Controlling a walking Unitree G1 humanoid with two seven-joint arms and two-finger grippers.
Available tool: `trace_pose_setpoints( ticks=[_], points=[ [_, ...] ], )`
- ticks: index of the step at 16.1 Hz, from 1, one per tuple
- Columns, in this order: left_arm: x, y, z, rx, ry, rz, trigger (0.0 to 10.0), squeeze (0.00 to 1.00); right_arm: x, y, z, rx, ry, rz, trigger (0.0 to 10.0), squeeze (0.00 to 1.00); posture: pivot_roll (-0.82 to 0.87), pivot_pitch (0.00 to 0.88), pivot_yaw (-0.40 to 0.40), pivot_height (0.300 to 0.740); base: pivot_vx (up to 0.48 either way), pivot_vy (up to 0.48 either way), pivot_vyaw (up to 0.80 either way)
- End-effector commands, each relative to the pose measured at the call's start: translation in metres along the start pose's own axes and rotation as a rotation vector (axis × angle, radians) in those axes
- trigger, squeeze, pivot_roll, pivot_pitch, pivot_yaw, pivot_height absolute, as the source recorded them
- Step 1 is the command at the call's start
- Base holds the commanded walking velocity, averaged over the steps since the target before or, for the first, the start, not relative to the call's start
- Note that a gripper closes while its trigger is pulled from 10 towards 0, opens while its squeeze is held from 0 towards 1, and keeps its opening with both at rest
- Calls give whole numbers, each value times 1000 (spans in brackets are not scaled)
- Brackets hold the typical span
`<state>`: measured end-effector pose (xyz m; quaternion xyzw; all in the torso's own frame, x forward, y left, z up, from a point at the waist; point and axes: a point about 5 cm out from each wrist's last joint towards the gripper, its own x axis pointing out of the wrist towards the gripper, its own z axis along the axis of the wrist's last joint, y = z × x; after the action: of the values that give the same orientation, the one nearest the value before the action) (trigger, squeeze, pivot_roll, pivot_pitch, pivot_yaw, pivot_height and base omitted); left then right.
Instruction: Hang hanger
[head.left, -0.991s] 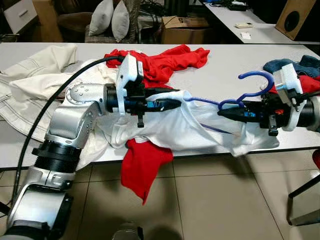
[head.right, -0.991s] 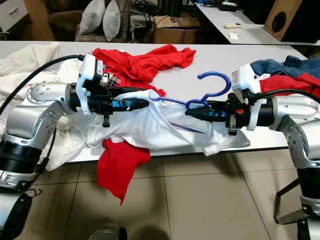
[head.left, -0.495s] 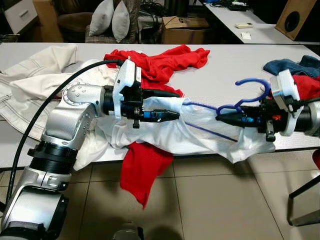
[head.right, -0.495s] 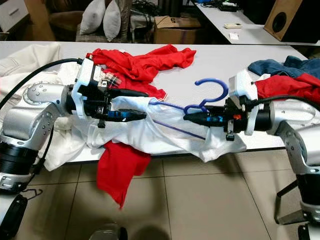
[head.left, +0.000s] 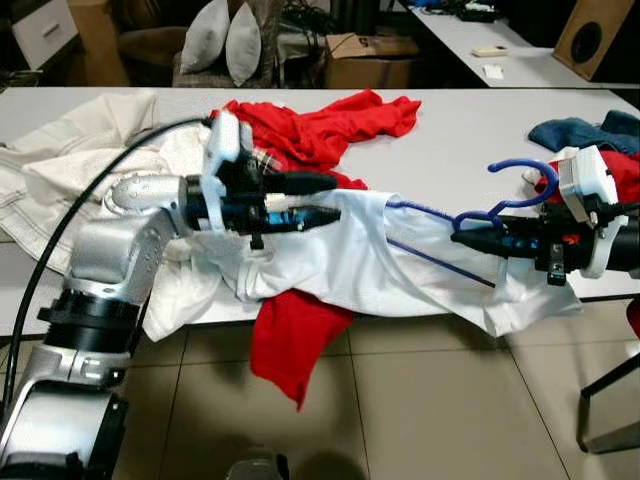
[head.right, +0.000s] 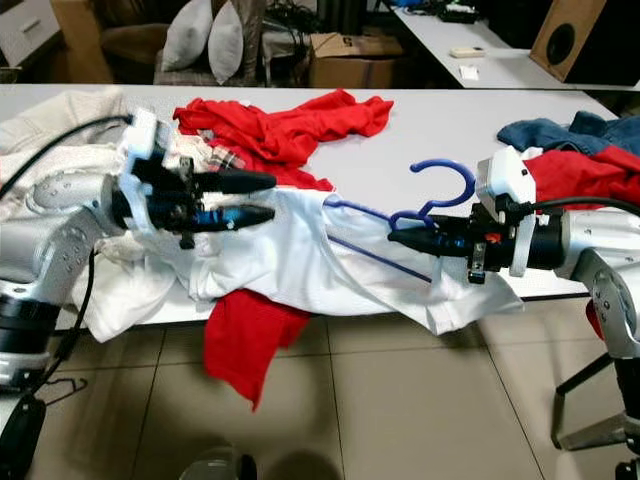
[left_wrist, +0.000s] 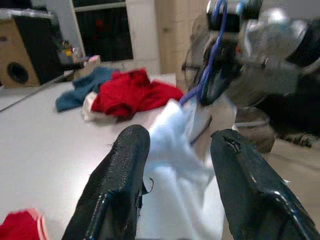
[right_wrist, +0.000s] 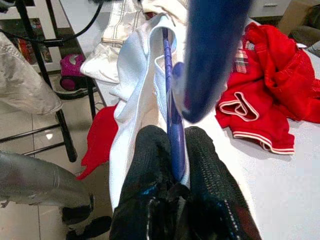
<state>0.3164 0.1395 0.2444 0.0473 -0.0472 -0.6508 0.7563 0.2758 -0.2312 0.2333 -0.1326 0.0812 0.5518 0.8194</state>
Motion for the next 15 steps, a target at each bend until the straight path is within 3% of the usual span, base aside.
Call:
trace_pose_setpoints(
  ticks=[1,4,7,10,15],
  points=[
    [-2,4,15,6,-64,24,10000,0,-5,1,5,-21,11,-2,0,0,45,0,-5,740,0,0,0],
    [-13,14,-5,38,25,317,10000,0,-9,5,4,-28,11,-80,0,0,37,0,-4,740,0,0,0],
    [-19,7,-24,13,61,520,10000,0,-8,10,3,-28,-6,-203,0,0,43,0,-6,740,0,0,0],
    [-23,-6,-43,-8,87,656,10000,0,-8,17,4,-14,-37,-245,0,0,42,0,-3,740,0,0,0],
    [-28,-17,-47,18,136,712,10000,0,-8,29,3,10,-43,-231,0,0,54,0,-14,740,-112,0,0]
  ],
)
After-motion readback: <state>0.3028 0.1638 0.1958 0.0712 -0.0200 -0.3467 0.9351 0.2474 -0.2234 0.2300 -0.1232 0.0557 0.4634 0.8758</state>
